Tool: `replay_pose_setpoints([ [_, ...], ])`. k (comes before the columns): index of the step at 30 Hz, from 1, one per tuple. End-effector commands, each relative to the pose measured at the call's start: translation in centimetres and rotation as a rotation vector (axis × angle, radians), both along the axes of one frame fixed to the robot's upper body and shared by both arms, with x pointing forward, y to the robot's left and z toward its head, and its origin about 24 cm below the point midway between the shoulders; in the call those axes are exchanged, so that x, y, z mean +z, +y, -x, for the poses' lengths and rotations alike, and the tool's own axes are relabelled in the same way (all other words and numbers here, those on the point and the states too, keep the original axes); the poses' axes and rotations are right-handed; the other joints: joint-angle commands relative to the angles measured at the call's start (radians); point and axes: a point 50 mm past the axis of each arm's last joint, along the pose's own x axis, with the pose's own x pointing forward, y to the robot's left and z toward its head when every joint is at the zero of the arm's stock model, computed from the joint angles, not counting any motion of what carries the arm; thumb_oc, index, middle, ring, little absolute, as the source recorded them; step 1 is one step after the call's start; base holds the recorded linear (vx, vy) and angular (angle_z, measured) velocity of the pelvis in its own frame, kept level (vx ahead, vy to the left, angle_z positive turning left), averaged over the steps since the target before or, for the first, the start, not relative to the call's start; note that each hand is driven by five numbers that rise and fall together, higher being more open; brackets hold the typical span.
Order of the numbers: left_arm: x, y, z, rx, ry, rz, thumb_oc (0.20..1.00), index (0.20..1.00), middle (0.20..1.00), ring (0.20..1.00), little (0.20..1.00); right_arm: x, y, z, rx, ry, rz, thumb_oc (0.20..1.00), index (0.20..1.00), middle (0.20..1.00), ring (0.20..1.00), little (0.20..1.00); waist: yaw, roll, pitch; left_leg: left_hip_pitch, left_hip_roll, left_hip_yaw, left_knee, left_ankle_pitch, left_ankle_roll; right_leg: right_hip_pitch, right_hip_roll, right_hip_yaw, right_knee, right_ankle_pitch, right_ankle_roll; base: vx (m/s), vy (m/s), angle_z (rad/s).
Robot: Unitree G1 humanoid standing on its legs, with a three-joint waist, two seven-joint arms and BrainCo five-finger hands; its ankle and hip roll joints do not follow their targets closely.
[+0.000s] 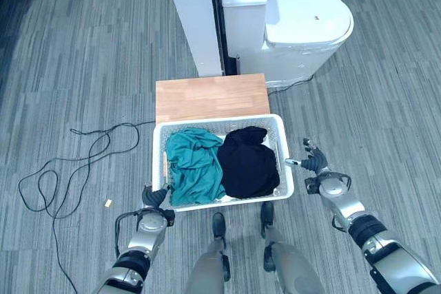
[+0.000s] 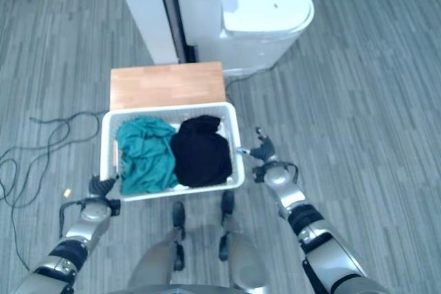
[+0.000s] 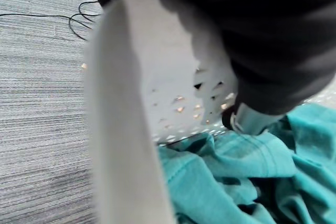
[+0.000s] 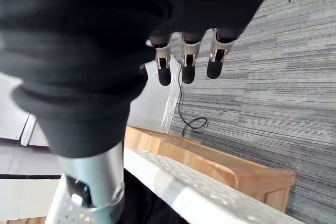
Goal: Grab the laundry basket,head to the washer,open it,put in the laundry and shut it.
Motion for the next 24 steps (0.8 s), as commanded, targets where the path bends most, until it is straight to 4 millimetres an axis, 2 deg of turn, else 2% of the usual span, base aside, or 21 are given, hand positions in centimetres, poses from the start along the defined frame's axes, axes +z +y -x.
replay_pose_setpoints([
  [1,3.4,0.4,-3.1,-0.018,-0.167,-0.029,0.2,0.2,0.2,0.2,0.2,-1.6,1.9,0.8,0.061,0.044,0.001,1.0,1.0,1.0,1.0,1.0,0.038,-0.023,-0.056,0.015,-0.036,0.003,0.007,-0.08,-0.01,0.013,-0.043,0.035,0.07,-0.203,0.092,0.02,-0.005,0.05],
  [3,3.5,-0.5,-3.2,-0.04,-0.184,-0.004,0.2,0.2,0.2,0.2,0.2,-2.8,2.4,1.6,0.064,0.094,-0.025,1.0,1.0,1.0,1.0,1.0,0.041,-0.024,-0.055,0.014,-0.037,0.001,0.011,-0.081,-0.01,0.015,-0.044,0.034,0.074,-0.207,0.091,0.01,-0.002,0.02],
  [4,3.5,-1.1,-3.2,-0.057,-0.196,0.016,0.2,0.2,0.2,0.2,0.2,-3.7,2.6,2.3,0.068,0.129,-0.047,0.827,0.827,0.827,0.827,0.827,0.042,-0.023,-0.055,0.016,-0.039,0.001,0.012,-0.082,-0.009,0.018,-0.044,0.034,0.077,-0.209,0.091,0.0,0.0,0.0],
  [5,3.5,-1.1,-3.2,-0.057,-0.196,0.016,0.2,0.2,0.2,0.2,0.2,-3.7,2.6,2.4,0.068,0.129,-0.047,0.573,0.573,0.573,0.573,0.573,0.042,-0.023,-0.055,0.017,-0.039,0.0,0.012,-0.082,-0.009,0.019,-0.044,0.033,0.077,-0.209,0.091,0.0,0.0,0.0],
  [6,3.6,-1.5,-3.3,-0.068,-0.206,0.025,0.2,0.2,0.2,0.2,0.2,-4.0,2.9,2.7,0.073,0.141,-0.057,0.2,0.2,0.2,0.2,0.2,0.042,-0.022,-0.056,0.018,-0.04,0.0,0.013,-0.083,-0.008,0.021,-0.044,0.033,0.079,-0.211,0.09,0.0,0.0,0.0],
  [8,3.8,-2.4,-3.0,-0.089,-0.243,0.072,0.2,0.2,0.2,0.2,0.2,-4.5,3.3,3.5,0.066,0.156,-0.146,0.2,0.2,0.2,0.2,0.2,0.041,-0.018,-0.058,0.029,-0.039,0.0,0.016,-0.091,-0.007,0.032,-0.045,0.034,0.086,-0.219,0.09,0.02,0.006,0.03],
  [11,3.8,-2.7,-2.8,-0.092,-0.253,0.09,0.2,0.2,0.2,0.2,0.2,-4.5,3.3,3.7,0.057,0.153,-0.176,0.2,0.2,0.2,0.2,0.2,0.04,-0.018,-0.059,0.036,-0.039,0.002,0.017,-0.093,-0.007,0.038,-0.045,0.034,0.087,-0.222,0.09,0.0,0.0,0.0],
  [14,4.3,-3.2,-1.7,-0.112,-0.308,0.148,0.2,0.2,0.2,0.2,0.2,-2.6,1.8,3.7,0.037,0.049,-0.229,0.2,0.2,0.2,0.2,0.2,0.03,-0.017,-0.072,0.07,-0.036,0.005,0.019,-0.105,-0.009,0.074,-0.042,0.032,0.088,-0.237,0.091,0.01,-0.008,0.0],
  [15,4.2,-3.2,-1.6,-0.112,-0.307,0.149,0.2,0.2,0.2,0.2,0.2,-2.6,1.8,3.7,0.037,0.05,-0.229,0.2,0.2,0.2,0.2,0.2,0.03,-0.016,-0.071,0.071,-0.036,0.005,0.019,-0.106,-0.009,0.075,-0.042,0.032,0.088,-0.237,0.091,0.03,-0.054,0.0],
  [16,4.4,-3.2,-0.9,-0.117,-0.32,0.167,0.2,0.2,0.2,0.2,0.2,-1.3,0.9,3.8,0.045,-0.013,-0.222,0.2,0.2,0.2,0.2,0.2,0.024,-0.017,-0.078,0.086,-0.031,0.005,0.019,-0.109,-0.011,0.091,-0.04,0.032,0.088,-0.244,0.091,0.01,-0.036,0.0],
  [17,4.4,-3.2,-0.9,-0.117,-0.319,0.168,0.2,0.2,0.2,0.2,0.2,-1.4,0.9,3.9,0.044,-0.012,-0.221,0.2,0.2,0.2,0.2,0.2,0.024,-0.017,-0.079,0.087,-0.031,0.005,0.018,-0.11,-0.011,0.092,-0.04,0.032,0.088,-0.244,0.091,0.02,-0.061,0.0],
  [19,4.3,-3.1,0.0,-0.126,-0.324,0.186,0.2,0.2,0.2,0.2,0.2,-0.1,-0.1,4.3,0.054,-0.073,-0.199,0.2,0.2,0.2,0.2,0.2,0.015,-0.017,-0.087,0.105,-0.023,0.007,0.018,-0.113,-0.015,0.107,-0.035,0.034,0.091,-0.252,0.089,0.0,-0.091,-0.03],
  [20,4.4,-2.8,0.8,-0.137,-0.322,0.19,0.2,0.2,0.2,0.2,0.2,1.1,-1.2,4.8,0.057,-0.133,-0.181,0.2,0.2,0.2,0.2,0.2,0.004,-0.014,-0.096,0.12,-0.014,0.012,0.018,-0.114,-0.02,0.117,-0.027,0.04,0.097,-0.261,0.084,-0.01,-0.099,-0.03],
  [21,4.4,-2.9,0.9,-0.137,-0.321,0.19,0.2,0.2,0.2,0.2,0.2,1.1,-1.2,4.9,0.057,-0.131,-0.18,0.2,0.2,0.2,0.2,0.2,0.004,-0.013,-0.096,0.121,-0.013,0.012,0.018,-0.115,-0.02,0.118,-0.027,0.04,0.097,-0.262,0.084,-0.01,-0.11,-0.02],
  [24,4.4,-2.6,2.0,-0.176,-0.305,0.179,0.2,0.2,0.2,0.2,0.2,2.8,-3.0,6.1,0.038,-0.219,-0.159,0.2,0.2,0.2,0.2,0.2,-0.022,-0.011,-0.114,0.135,0.006,0.021,0.036,-0.121,-0.032,0.137,-0.011,0.058,0.102,-0.28,0.072,-0.01,-0.109,0.0],
])
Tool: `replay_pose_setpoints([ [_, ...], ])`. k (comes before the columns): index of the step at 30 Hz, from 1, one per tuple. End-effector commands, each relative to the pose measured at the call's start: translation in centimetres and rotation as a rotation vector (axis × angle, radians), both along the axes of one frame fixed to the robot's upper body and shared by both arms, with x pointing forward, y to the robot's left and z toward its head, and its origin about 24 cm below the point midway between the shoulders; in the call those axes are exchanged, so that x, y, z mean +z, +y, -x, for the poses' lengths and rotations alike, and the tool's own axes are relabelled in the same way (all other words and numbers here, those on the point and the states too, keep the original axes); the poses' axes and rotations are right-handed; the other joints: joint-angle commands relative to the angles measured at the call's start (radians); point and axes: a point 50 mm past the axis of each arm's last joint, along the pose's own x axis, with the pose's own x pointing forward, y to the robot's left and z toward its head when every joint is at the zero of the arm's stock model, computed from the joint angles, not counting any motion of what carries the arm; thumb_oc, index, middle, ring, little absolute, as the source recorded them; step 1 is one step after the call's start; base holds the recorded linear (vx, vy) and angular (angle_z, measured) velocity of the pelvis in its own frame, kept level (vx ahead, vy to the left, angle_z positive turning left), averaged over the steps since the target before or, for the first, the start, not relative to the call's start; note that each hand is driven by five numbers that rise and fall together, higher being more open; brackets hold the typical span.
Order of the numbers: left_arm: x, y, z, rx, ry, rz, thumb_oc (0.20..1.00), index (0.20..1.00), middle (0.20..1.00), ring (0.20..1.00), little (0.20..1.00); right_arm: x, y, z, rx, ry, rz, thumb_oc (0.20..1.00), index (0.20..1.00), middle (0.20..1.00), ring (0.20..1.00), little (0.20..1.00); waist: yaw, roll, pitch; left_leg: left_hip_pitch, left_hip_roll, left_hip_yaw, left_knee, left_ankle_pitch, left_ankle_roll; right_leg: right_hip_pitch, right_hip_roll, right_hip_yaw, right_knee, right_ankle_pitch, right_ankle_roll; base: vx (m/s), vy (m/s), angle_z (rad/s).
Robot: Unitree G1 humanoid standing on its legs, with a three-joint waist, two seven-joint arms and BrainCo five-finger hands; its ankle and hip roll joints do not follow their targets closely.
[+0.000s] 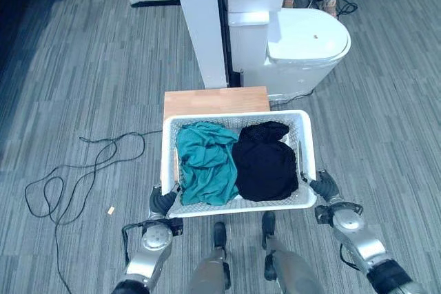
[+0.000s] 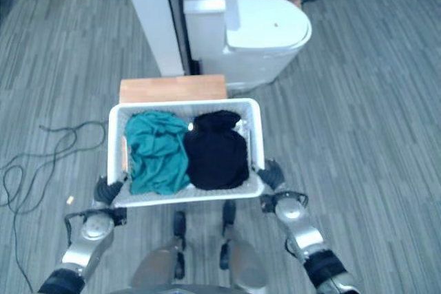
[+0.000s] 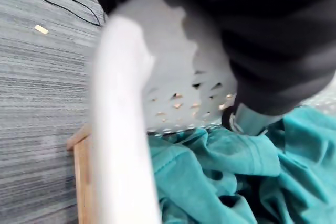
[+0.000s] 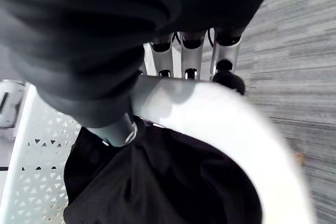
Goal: Grab the laundry basket,head to the washer,open it,put in the laundry and shut it.
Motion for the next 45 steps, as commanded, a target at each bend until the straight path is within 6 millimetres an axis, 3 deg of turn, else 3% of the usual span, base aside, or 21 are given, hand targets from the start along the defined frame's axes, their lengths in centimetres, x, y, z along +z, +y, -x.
replay_pose_setpoints([
  [1,2.3,0.9,-1.0,-0.07,-0.131,0.051,0.2,0.2,0.2,0.2,0.2,3.5,-1.3,-0.3,-0.008,-0.203,-0.085,0.2,0.2,0.2,0.2,0.2,-0.025,-0.03,-0.093,0.042,0.006,0.03,0.069,-0.105,-0.033,0.051,-0.013,0.064,0.101,-0.271,0.077,-0.06,-0.169,-0.03],
  [6,2.2,0.2,-0.4,-0.119,-0.12,0.076,0.2,0.2,0.2,0.2,0.2,3.9,-3.0,1.5,-0.048,-0.227,-0.104,0.2,0.2,0.2,0.2,0.2,-0.064,-0.045,-0.094,0.013,0.019,0.01,0.213,-0.133,-0.047,0.097,-0.005,0.086,0.078,-0.27,0.065,-0.04,-0.051,-0.05],
  [8,2.4,-0.4,-0.5,-0.149,-0.129,0.086,0.2,0.2,0.2,0.2,0.2,3.5,-3.2,2.0,-0.055,-0.21,-0.138,0.2,0.2,0.2,0.2,0.2,-0.077,-0.049,-0.099,0.007,0.002,-0.034,0.2,-0.141,-0.044,0.093,-0.003,0.109,0.084,-0.266,0.067,-0.05,0.077,-0.27],
  [9,2.8,-0.8,-0.6,-0.179,-0.142,0.078,0.2,0.2,0.2,0.2,0.2,3.2,-3.3,2.4,-0.066,-0.199,-0.164,0.2,0.2,0.2,0.2,0.2,-0.086,-0.049,-0.104,-0.003,-0.025,-0.099,0.177,-0.147,-0.038,0.086,0.001,0.138,0.099,-0.261,0.07,-0.05,0.093,-0.41],
  [13,3.5,-1.5,-0.8,-0.237,-0.172,0.067,0.2,0.2,0.2,0.2,0.2,3.2,-3.6,3.0,-0.067,-0.198,-0.172,0.2,0.2,0.2,0.2,0.2,-0.125,-0.046,-0.119,-0.011,-0.063,-0.163,0.156,-0.151,-0.024,0.063,0.023,0.208,0.119,-0.252,0.081,-0.01,0.148,-0.89],
  [16,3.6,-2.0,-0.7,-0.291,-0.165,0.041,0.2,0.2,0.2,0.2,0.2,2.9,-3.9,3.7,-0.085,-0.187,-0.185,0.2,0.2,0.2,0.2,0.2,-0.174,-0.049,-0.145,0.031,-0.056,-0.11,0.122,-0.15,-0.005,0.05,0.034,0.271,0.134,-0.238,0.095,0.04,0.215,-0.77],
  [17,3.7,-1.9,-0.7,-0.299,-0.168,0.032,0.2,0.2,0.2,0.2,0.2,3.2,-3.7,3.6,-0.074,-0.199,-0.193,0.2,0.2,0.2,0.2,0.2,-0.193,-0.061,-0.143,0.052,-0.055,-0.05,0.111,-0.154,0.006,0.032,0.051,0.325,0.149,-0.226,0.112,-0.03,0.147,-0.88],
  [21,4.5,-1.6,-1.0,-0.275,-0.209,0.022,0.2,0.2,0.2,0.2,0.2,3.6,-2.7,2.9,-0.045,-0.225,-0.228,0.2,0.2,0.2,0.2,0.2,-0.192,-0.076,-0.143,0.07,-0.04,0.076,0.094,-0.152,0.019,-0.021,0.074,0.355,0.161,-0.189,0.14,-0.07,0.055,-1.75],
  [22,5.2,-1.5,-1.2,-0.245,-0.253,0.039,0.2,0.2,0.2,0.2,0.2,4.3,-1.9,2.2,-0.021,-0.258,-0.25,0.2,0.2,0.2,0.2,0.2,-0.165,-0.071,-0.136,0.1,-0.017,0.162,0.085,-0.163,0.019,-0.042,0.04,0.208,0.178,-0.2,0.138,-0.01,-0.068,-2.18],
  [23,5.4,-1.6,-1.3,-0.24,-0.264,0.044,0.2,0.2,0.2,0.2,0.2,4.5,-1.6,2.0,-0.011,-0.267,-0.258,0.2,0.2,0.2,0.2,0.2,-0.156,-0.069,-0.14,0.109,-0.009,0.195,0.08,-0.16,0.016,-0.047,0.017,0.121,0.184,-0.208,0.135,0.0,-0.064,-2.43],
  [24,5.4,-1.6,-1.3,-0.24,-0.264,0.044,0.2,0.2,0.2,0.2,0.2,4.5,-1.6,2.0,-0.011,-0.266,-0.259,0.2,0.2,0.2,0.2,0.2,-0.156,-0.069,-0.14,0.108,-0.009,0.195,0.08,-0.159,0.016,-0.048,0.017,0.121,0.184,-0.208,0.135,0.06,-0.121,-2.19],
  [25,5.3,-1.4,-1.2,-0.216,-0.264,0.063,0.2,0.2,0.2,0.2,0.2,4.7,-0.9,1.7,0.009,-0.276,-0.271,0.2,0.2,0.2,0.2,0.2,-0.119,-0.049,-0.146,0.142,0.029,0.271,0.087,-0.182,-0.002,-0.026,-0.063,-0.14,0.221,-0.27,0.116,-0.01,-0.098,-1.49],
  [26,5.3,-1.5,-1.3,-0.216,-0.266,0.064,0.2,0.2,0.2,0.2,0.2,4.7,-0.9,1.7,0.009,-0.278,-0.27,0.2,0.2,0.2,0.2,0.2,-0.121,-0.055,-0.141,0.132,0.027,0.281,0.092,-0.166,0.002,-0.032,-0.069,-0.151,0.22,-0.254,0.107,0.06,-0.138,-1.8],
  [27,5.1,-1.5,-1.1,-0.207,-0.26,0.078,0.2,0.2,0.2,0.2,0.2,4.6,-0.5,1.7,0.024,-0.271,-0.271,0.2,0.2,0.2,0.2,0.2,-0.111,-0.045,-0.147,0.153,0.045,0.324,0.096,-0.185,-0.011,-0.008,-0.097,-0.238,0.233,-0.283,0.108,0.08,-0.213,-1.98],
  [30,3.7,-2.2,-0.1,-0.227,-0.207,0.111,0.2,0.2,0.2,0.2,0.2,3.8,-1.0,2.4,0.009,-0.231,-0.26,0.2,0.2,0.2,0.2,0.2,-0.147,-0.044,-0.172,0.191,0.071,0.398,0.211,-0.243,-0.018,0.029,-0.066,-0.16,0.174,-0.275,0.097,0.22,-0.233,-1.15],
  [32,3.7,-2.4,-0.1,-0.231,-0.209,0.119,0.2,0.2,0.2,0.2,0.2,3.9,-1.0,2.4,0.011,-0.237,-0.259,0.2,0.2,0.2,0.2,0.2,-0.143,-0.037,-0.164,0.178,0.099,0.395,0.306,-0.237,-0.031,0.046,-0.043,-0.132,0.16,-0.275,0.083,0.2,-0.219,-0.61],
  [34,3.7,-3.0,-0.2,-0.235,-0.214,0.146,0.2,0.2,0.2,0.2,0.2,4.2,-1.6,2.4,0.009,-0.241,-0.231,0.2,0.2,0.2,0.2,0.2,-0.133,-0.033,-0.145,0.133,0.129,0.327,0.455,-0.175,-0.056,0.085,-0.01,-0.085,0.133,-0.284,0.059,0.12,-0.191,-1.15],
  [35,3.7,-3.3,-0.3,-0.245,-0.217,0.154,0.2,0.2,0.2,0.2,0.2,4.2,-1.8,2.3,0.005,-0.241,-0.221,0.2,0.2,0.2,0.2,0.2,-0.126,-0.045,-0.136,0.092,0.124,0.302,0.495,-0.149,-0.045,0.092,-0.014,-0.079,0.119,-0.268,0.045,0.13,-0.204,-1.16],
  [36,3.8,-3.9,-0.4,-0.275,-0.217,0.153,0.2,0.2,0.2,0.2,0.2,4.2,-1.9,2.4,0.003,-0.236,-0.216,0.2,0.2,0.2,0.2,0.2,-0.105,-0.055,-0.124,0.015,0.077,0.225,0.504,-0.178,-0.03,0.128,-0.019,-0.045,0.101,-0.275,0.045,0.14,-0.133,-1.04],
  [39,3.3,-4.0,0.1,-0.288,-0.19,0.146,0.2,0.2,0.2,0.2,0.2,3.9,-2.2,2.7,-0.003,-0.219,-0.198,0.2,0.2,0.2,0.2,0.2,-0.081,-0.052,-0.115,-0.045,0.019,0.166,0.41,-0.199,-0.015,0.167,-0.018,0.012,0.084,-0.283,0.053,0.24,-0.027,-0.69],
  [45,3.0,-3.5,0.6,-0.27,-0.171,0.13,0.2,0.2,0.2,0.2,0.2,3.2,-2.5,2.7,-0.03,-0.196,-0.19,0.2,0.2,0.2,0.2,0.2,-0.03,-0.014,-0.103,-0.131,-0.044,0.102,0.181,-0.045,-0.036,0.238,0.032,0.079,0.085,-0.323,0.049,0.26,-0.015,-0.64],
])
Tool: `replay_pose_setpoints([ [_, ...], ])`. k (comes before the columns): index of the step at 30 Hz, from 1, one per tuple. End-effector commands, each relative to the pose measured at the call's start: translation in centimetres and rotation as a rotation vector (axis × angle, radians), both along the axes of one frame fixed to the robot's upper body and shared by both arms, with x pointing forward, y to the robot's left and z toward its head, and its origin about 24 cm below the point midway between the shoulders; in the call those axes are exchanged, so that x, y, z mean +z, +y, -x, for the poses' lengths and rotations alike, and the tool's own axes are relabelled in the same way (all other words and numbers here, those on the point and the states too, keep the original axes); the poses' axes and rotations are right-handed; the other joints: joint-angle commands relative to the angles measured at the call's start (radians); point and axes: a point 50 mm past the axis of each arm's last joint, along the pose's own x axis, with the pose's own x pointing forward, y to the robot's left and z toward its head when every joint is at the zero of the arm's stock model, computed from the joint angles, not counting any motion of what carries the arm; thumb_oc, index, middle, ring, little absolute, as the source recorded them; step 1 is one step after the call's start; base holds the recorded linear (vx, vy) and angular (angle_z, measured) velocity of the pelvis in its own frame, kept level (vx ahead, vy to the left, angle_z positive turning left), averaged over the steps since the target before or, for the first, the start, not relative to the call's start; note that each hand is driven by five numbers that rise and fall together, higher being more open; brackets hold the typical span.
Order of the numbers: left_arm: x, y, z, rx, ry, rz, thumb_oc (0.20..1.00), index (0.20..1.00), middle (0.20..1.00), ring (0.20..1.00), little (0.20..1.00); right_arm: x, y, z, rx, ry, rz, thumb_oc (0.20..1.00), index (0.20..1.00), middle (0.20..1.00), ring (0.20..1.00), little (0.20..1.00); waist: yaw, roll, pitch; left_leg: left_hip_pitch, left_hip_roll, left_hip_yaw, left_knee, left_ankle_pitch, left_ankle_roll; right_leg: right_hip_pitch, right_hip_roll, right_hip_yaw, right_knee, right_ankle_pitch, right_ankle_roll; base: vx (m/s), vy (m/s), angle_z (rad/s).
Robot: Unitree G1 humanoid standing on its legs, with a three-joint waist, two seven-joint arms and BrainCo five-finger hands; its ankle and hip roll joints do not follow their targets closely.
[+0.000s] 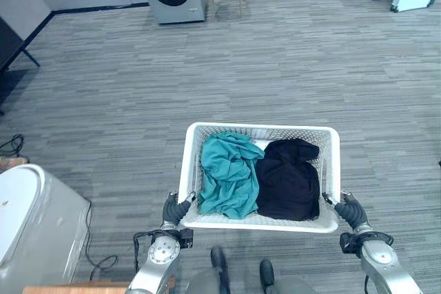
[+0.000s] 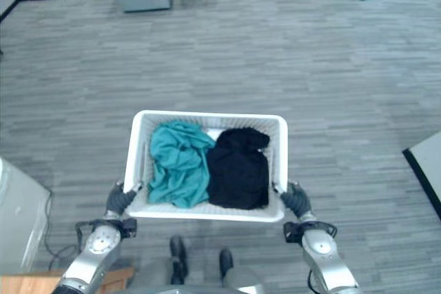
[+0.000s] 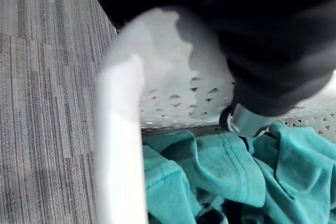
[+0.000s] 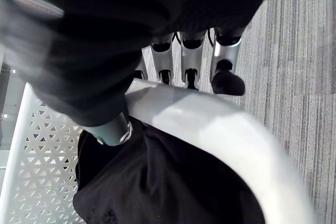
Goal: Grab the laundry basket,head to the washer,open it,put in the laundry and shut it.
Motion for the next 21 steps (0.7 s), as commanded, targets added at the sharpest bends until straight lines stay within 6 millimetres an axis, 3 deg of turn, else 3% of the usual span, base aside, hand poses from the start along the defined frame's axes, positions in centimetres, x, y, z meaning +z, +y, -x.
replay_pose_setpoints([
  [1,3.3,-1.0,-1.1,-0.122,-0.189,0.069,0.2,0.2,0.2,0.2,0.2,4.8,0.9,-3.0,0.031,-0.284,-0.133,0.2,0.2,0.2,0.2,0.2,0.062,0.006,-0.003,0.042,-0.029,0.0,-0.068,0.063,0.002,0.013,0.016,0.028,0.089,-0.147,0.133,0.34,0.026,-0.29],
  [5,3.6,-1.1,-1.1,-0.125,-0.202,0.066,0.2,0.2,0.2,0.2,0.2,4.9,1.2,-3.2,0.051,-0.29,-0.12,0.2,0.2,0.2,0.2,0.2,0.07,0.02,-0.018,0.069,-0.026,0.012,-0.097,0.071,0.017,0.053,0.024,0.07,0.097,-0.181,0.136,0.38,0.092,-0.47],
  [9,3.8,-1.1,-1.3,-0.131,-0.212,0.066,0.2,0.2,0.2,0.2,0.2,5.1,1.9,-3.7,0.074,-0.3,-0.127,0.2,0.2,0.2,0.2,0.2,0.075,0.0,-0.052,0.081,-0.035,0.047,-0.05,0.028,0.047,0.072,-0.028,0.097,0.12,-0.198,0.163,0.34,0.115,-0.36],
  [12,4.0,-0.9,-1.6,-0.128,-0.218,0.054,0.2,0.2,0.2,0.2,0.2,5.5,2.3,-4.1,0.096,-0.321,-0.122,0.2,0.2,0.2,0.2,0.2,0.072,-0.011,-0.055,0.107,-0.042,0.071,-0.043,-0.017,0.075,0.01,-0.04,0.096,0.291,-0.162,0.213,0.3,0.074,-0.37],
  [13,4.3,-0.6,-1.8,-0.122,-0.23,0.039,0.2,0.2,0.2,0.2,0.2,5.7,2.9,-4.3,0.118,-0.331,-0.121,0.2,0.2,0.2,0.2,0.2,0.056,-0.012,-0.042,0.156,-0.054,0.079,-0.052,-0.049,0.091,-0.07,-0.042,0.089,0.382,-0.107,0.246,0.24,0.035,-0.2],
  [16,4.4,-0.4,-1.9,-0.115,-0.236,0.037,0.2,0.2,0.2,0.2,0.2,5.8,3.2,-4.5,0.13,-0.333,-0.122,0.2,0.2,0.2,0.2,0.2,0.051,-0.002,-0.037,0.186,-0.048,0.089,-0.07,-0.056,0.092,-0.122,-0.036,0.074,0.387,-0.097,0.245,0.18,0.02,-0.23],
  [18,4.3,-0.2,-1.8,-0.109,-0.227,0.037,0.2,0.2,0.2,0.2,0.2,5.8,3.3,-4.6,0.135,-0.325,-0.126,0.2,0.2,0.2,0.2,0.2,0.021,0.024,-0.022,0.275,-0.047,0.092,-0.113,-0.089,0.085,-0.254,-0.015,-0.003,0.283,-0.102,0.209,0.45,-0.031,-0.26],
  [21,4.1,-0.1,-1.9,-0.105,-0.221,0.04,0.2,0.2,0.2,0.2,0.2,5.4,2.9,-4.4,0.117,-0.31,-0.135,0.2,0.2,0.2,0.2,0.2,-0.003,0.026,-0.004,0.327,-0.054,0.062,-0.123,-0.112,0.076,-0.323,-0.022,-0.027,0.199,-0.062,0.214,0.31,-0.065,-0.25],
])
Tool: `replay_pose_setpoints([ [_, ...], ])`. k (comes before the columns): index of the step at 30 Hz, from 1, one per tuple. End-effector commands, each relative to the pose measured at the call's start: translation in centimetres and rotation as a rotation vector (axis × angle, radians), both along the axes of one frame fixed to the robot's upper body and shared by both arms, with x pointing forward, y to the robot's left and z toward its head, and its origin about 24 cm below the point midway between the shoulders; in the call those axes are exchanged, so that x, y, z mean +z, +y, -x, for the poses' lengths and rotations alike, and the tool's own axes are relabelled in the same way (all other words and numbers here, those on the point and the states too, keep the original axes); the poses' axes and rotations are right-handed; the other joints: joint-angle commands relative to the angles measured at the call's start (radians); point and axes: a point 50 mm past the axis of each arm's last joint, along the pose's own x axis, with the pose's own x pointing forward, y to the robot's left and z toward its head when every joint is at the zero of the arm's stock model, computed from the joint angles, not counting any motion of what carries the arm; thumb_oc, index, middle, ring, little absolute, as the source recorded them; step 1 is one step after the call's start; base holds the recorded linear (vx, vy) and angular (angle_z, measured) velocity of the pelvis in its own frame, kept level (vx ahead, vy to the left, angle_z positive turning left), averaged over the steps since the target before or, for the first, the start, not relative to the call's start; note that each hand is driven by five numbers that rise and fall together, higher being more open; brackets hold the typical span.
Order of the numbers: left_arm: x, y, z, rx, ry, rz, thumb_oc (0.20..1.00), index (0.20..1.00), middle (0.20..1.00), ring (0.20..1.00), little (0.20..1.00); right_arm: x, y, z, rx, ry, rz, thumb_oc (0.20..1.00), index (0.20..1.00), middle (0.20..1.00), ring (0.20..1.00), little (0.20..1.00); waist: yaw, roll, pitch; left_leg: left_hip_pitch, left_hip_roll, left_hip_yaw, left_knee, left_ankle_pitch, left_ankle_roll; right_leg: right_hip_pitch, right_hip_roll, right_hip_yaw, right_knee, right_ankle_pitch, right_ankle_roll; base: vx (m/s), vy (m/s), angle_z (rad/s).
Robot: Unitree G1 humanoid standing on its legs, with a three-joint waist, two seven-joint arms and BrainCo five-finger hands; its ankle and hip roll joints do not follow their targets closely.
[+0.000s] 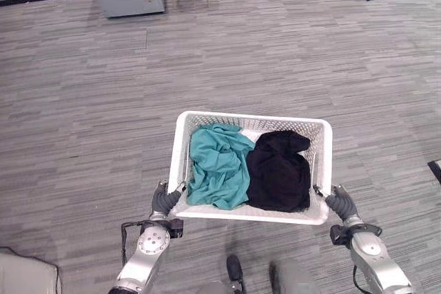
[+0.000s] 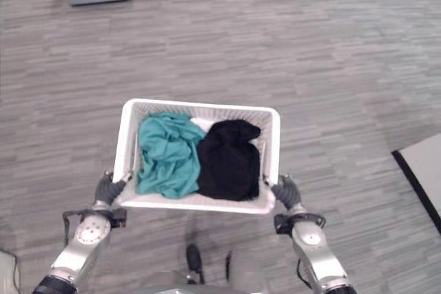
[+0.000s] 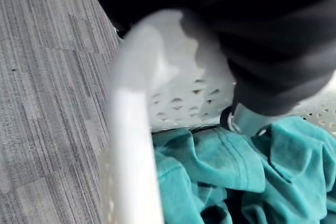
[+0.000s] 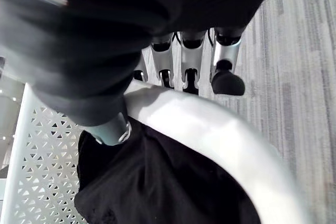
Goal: Grab the laundry basket,head to the washer,open it,put in the laundry and shut it.
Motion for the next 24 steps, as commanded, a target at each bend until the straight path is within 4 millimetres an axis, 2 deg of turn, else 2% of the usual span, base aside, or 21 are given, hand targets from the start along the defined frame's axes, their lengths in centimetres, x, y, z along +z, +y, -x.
replay_pose_setpoints([
  [1,2.3,-2.0,-0.2,-0.122,-0.149,0.102,0.2,0.2,0.2,0.2,0.2,3.9,0.9,-1.8,0.062,-0.222,-0.116,0.2,0.2,0.2,0.2,0.2,-0.048,-0.011,-0.022,0.039,0.023,0.001,0.077,-0.078,-0.097,0.121,-0.004,-0.029,-0.325,0.235,0.046,0.39,-0.143,0.61],
  [3,2.5,-2.4,-0.6,-0.142,-0.162,0.096,0.2,0.2,0.2,0.2,0.2,3.7,0.5,-1.3,0.055,-0.209,-0.111,0.2,0.2,0.2,0.2,0.2,-0.075,-0.014,-0.016,0.104,0.021,-0.034,0.08,-0.126,-0.109,0.085,-0.024,-0.017,-0.35,0.266,0.058,0.47,-0.203,0.62],
  [4,2.5,-2.4,-0.6,-0.142,-0.162,0.096,0.2,0.2,0.2,0.2,0.2,3.7,0.5,-1.3,0.055,-0.209,-0.111,0.2,0.2,0.2,0.2,0.2,-0.076,-0.014,-0.014,0.106,0.022,-0.036,0.082,-0.127,-0.108,0.088,-0.025,-0.019,-0.35,0.265,0.058,0.4,-0.185,0.65],
  [6,2.4,-2.8,-0.4,-0.157,-0.161,0.1,0.2,0.2,0.2,0.2,0.2,3.3,0.1,-0.7,0.053,-0.198,-0.101,0.2,0.2,0.2,0.2,0.2,-0.089,-0.017,-0.033,0.147,0.025,-0.05,0.105,-0.163,-0.12,0.1,-0.028,0.011,-0.313,0.286,0.047,0.39,-0.21,1.15],
  [8,2.1,-3.2,-0.2,-0.164,-0.148,0.12,0.2,0.2,0.2,0.2,0.2,3.1,-0.6,-0.4,0.044,-0.18,-0.068,0.2,0.2,0.2,0.2,0.2,-0.098,-0.008,-0.048,0.142,0.064,-0.068,0.183,-0.121,-0.149,0.126,-0.015,0.015,-0.284,0.288,0.025,0.44,-0.346,0.68],
  [9,2.0,-3.5,-0.2,-0.168,-0.142,0.134,0.2,0.2,0.2,0.2,0.2,3.4,-1.4,-0.6,0.032,-0.185,-0.015,0.2,0.2,0.2,0.2,0.2,-0.094,0.004,-0.05,0.103,0.105,-0.076,0.318,-0.02,-0.182,0.164,0.002,0.003,-0.286,0.269,-0.007,0.4,-0.384,0.49],
  [10,1.9,-3.5,-0.2,-0.176,-0.136,0.139,0.2,0.2,0.2,0.2,0.2,3.4,-1.7,-0.4,0.024,-0.183,-0.006,0.2,0.2,0.2,0.2,0.2,-0.092,-0.002,-0.054,0.079,0.117,-0.069,0.374,0.02,-0.185,0.18,-0.001,0.001,-0.29,0.26,-0.02,0.3,-0.304,0.5],
  [11,1.9,-3.6,-0.2,-0.176,-0.136,0.139,0.2,0.2,0.2,0.2,0.2,3.4,-1.7,-0.4,0.024,-0.183,-0.006,0.2,0.2,0.2,0.2,0.2,-0.092,-0.001,-0.054,0.076,0.119,-0.071,0.379,0.018,-0.186,0.18,0.0,0.0,-0.291,0.26,-0.02,0.21,-0.18,0.24],
  [12,1.8,-3.6,0.0,-0.177,-0.129,0.144,0.2,0.2,0.2,0.2,0.2,3.5,-2.1,-0.3,0.015,-0.182,0.0,0.2,0.2,0.2,0.2,0.2,-0.088,-0.009,-0.056,0.054,0.134,-0.059,0.438,0.057,-0.189,0.212,0.002,0.0,-0.297,0.241,-0.039,0.25,-0.191,0.03],
  [13,1.8,-3.6,-0.1,-0.18,-0.13,0.145,0.2,0.2,0.2,0.2,0.2,3.5,-2.5,-0.1,0.0,-0.179,0.012,0.2,0.2,0.2,0.2,0.2,-0.086,-0.017,-0.054,0.032,0.147,-0.044,0.475,0.072,-0.186,0.236,0.001,-0.003,-0.304,0.229,-0.05,0.34,-0.245,0.02],
  [14,1.8,-3.7,-0.1,-0.191,-0.125,0.145,0.2,0.2,0.2,0.2,0.2,3.5,-2.9,0.0,-0.011,-0.174,0.022,0.2,0.2,0.2,0.2,0.2,-0.081,-0.024,-0.049,0.008,0.152,-0.029,0.49,0.05,-0.172,0.263,0.001,-0.003,-0.312,0.213,-0.056,0.35,-0.216,-0.02],
  [15,1.8,-3.8,-0.2,-0.19,-0.121,0.147,0.2,0.2,0.2,0.2,0.2,3.3,-3.2,0.1,-0.022,-0.163,0.027,0.2,0.2,0.2,0.2,0.2,-0.07,-0.031,-0.041,-0.03,0.138,-0.026,0.49,0.018,-0.162,0.291,-0.002,0.0,-0.32,0.2,-0.059,0.32,-0.161,0.0],
  [18,1.3,-3.8,0.2,-0.2,-0.092,0.131,0.2,0.2,0.2,0.2,0.2,3.2,-3.6,0.4,-0.039,-0.152,0.029,0.2,0.2,0.2,0.2,0.2,-0.042,-0.046,-0.03,-0.145,0.097,-0.004,0.388,-0.047,-0.135,0.353,-0.018,-0.006,-0.342,0.168,-0.046,0.33,-0.103,-0.14],
  [19,1.1,-3.7,0.4,-0.201,-0.082,0.126,0.2,0.2,0.2,0.2,0.2,3.0,-3.7,0.5,-0.046,-0.144,0.029,0.2,0.2,0.2,0.2,0.2,-0.032,-0.041,-0.028,-0.172,0.086,0.0,0.32,-0.025,-0.14,0.375,-0.012,-0.01,-0.346,0.157,-0.042,0.34,-0.061,-0.18],
  [21,1.0,-3.5,0.6,-0.191,-0.077,0.12,0.2,0.2,0.2,0.2,0.2,2.8,-3.7,0.6,-0.052,-0.138,0.03,0.2,0.2,0.2,0.2,0.2,-0.009,-0.024,-0.026,-0.223,0.077,-0.018,0.181,0.07,-0.158,0.413,0.016,0.002,-0.354,0.142,-0.04,0.46,-0.053,-0.15],
  [22,1.0,-3.4,0.9,-0.183,-0.076,0.125,0.2,0.2,0.2,0.2,0.2,2.5,-3.6,0.6,-0.058,-0.13,0.028,0.2,0.2,0.2,0.2,0.2,0.013,-0.024,-0.016,-0.271,0.075,-0.04,0.076,0.109,-0.169,0.461,0.028,0.019,-0.35,0.108,-0.039,0.44,-0.043,-0.19],
  [24,1.0,-3.4,1.0,-0.18,-0.076,0.125,0.2,0.2,0.2,0.2,0.2,2.4,-3.5,0.7,-0.056,-0.125,0.029,0.2,0.2,0.2,0.2,0.2,0.02,-0.027,-0.017,-0.282,0.077,-0.039,0.038,0.125,-0.172,0.483,0.028,0.03,-0.347,0.09,-0.036,0.48,0.001,-0.4],
])
